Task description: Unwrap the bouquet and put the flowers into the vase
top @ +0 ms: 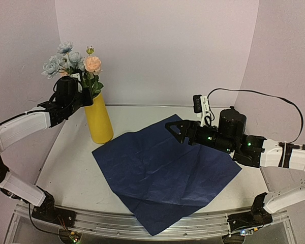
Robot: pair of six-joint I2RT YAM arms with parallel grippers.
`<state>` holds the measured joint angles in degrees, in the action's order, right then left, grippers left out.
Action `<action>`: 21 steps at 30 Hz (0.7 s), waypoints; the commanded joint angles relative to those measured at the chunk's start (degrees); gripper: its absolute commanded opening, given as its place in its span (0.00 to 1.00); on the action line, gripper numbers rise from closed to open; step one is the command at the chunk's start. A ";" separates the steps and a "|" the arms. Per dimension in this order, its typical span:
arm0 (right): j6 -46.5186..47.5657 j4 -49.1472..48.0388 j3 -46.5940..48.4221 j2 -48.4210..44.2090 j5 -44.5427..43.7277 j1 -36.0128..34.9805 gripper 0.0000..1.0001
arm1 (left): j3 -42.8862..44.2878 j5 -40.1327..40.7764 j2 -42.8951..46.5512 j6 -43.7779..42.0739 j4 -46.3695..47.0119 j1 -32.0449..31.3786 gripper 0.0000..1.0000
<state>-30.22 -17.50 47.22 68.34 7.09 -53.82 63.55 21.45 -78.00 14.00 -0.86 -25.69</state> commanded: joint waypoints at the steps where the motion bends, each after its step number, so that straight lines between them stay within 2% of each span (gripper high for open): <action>1: 0.27 -1.05 0.39 -0.35 -0.19 -0.23 0.83 | -0.38 -0.10 1.07 -0.20 -1.41 0.02 0.01; 5: 0.28 -1.05 0.59 -0.18 -0.10 -0.20 0.83 | 0.98 -0.05 0.97 -1.34 -1.64 -0.04 0.10; 11: 0.41 -1.10 0.68 -0.13 -0.19 -0.20 0.83 | 3.66 -0.05 1.15 -2.39 -2.27 0.02 0.37; 21: 0.62 -1.18 1.03 0.37 -0.06 -0.23 0.83 | 3.40 -3.30 6.84 -0.57 -6.05 0.02 0.56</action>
<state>-30.20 -17.50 47.22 68.38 7.09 -53.82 65.32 20.08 -76.34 12.25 -5.13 -25.71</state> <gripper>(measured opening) 0.832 0.526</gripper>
